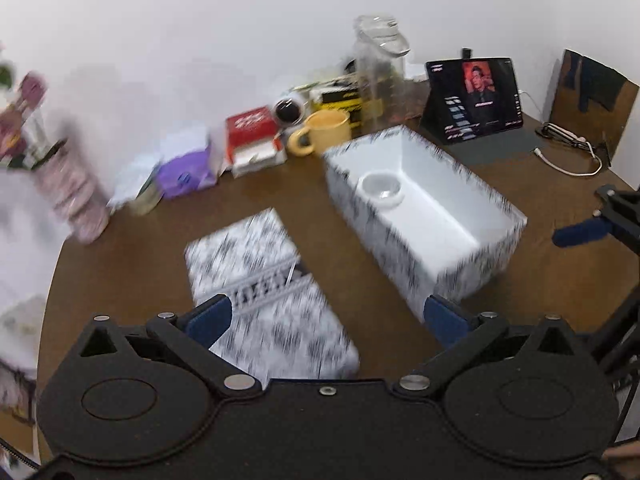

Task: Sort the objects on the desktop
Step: 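Move the right gripper over the pink palette box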

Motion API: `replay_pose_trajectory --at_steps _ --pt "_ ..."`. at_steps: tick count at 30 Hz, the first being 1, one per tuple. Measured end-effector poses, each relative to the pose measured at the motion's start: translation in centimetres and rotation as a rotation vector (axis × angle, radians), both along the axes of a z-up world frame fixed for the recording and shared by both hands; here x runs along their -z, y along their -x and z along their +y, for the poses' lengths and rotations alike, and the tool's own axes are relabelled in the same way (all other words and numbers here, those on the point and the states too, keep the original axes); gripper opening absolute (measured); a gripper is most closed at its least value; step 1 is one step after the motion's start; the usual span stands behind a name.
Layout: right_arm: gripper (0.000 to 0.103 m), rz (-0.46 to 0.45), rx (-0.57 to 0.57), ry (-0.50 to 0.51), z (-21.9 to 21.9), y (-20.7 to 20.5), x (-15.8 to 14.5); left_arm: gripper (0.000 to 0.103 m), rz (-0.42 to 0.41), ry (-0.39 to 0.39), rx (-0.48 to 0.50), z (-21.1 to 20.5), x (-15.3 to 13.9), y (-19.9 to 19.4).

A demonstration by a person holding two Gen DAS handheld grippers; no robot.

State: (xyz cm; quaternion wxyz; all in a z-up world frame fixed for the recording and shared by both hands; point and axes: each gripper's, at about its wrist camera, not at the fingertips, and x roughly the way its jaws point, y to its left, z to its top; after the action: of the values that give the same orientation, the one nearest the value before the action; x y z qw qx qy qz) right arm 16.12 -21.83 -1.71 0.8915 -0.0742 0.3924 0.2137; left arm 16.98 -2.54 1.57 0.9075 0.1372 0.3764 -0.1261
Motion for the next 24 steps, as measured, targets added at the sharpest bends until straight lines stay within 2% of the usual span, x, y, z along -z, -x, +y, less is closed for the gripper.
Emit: replay_pose_trajectory --at_steps 7,12,24 --pt "0.103 0.040 -0.197 0.042 3.7 1.4 2.0 0.103 0.022 -0.001 -0.073 3.3 1.5 4.5" --pt "0.103 0.065 -0.372 0.130 6.2 1.3 3.9 0.103 0.042 0.003 -0.106 5.1 2.2 7.5" --pt "0.103 0.114 -0.688 0.273 10.6 -0.2 7.9 0.103 0.076 -0.007 -0.148 6.7 3.8 10.0"
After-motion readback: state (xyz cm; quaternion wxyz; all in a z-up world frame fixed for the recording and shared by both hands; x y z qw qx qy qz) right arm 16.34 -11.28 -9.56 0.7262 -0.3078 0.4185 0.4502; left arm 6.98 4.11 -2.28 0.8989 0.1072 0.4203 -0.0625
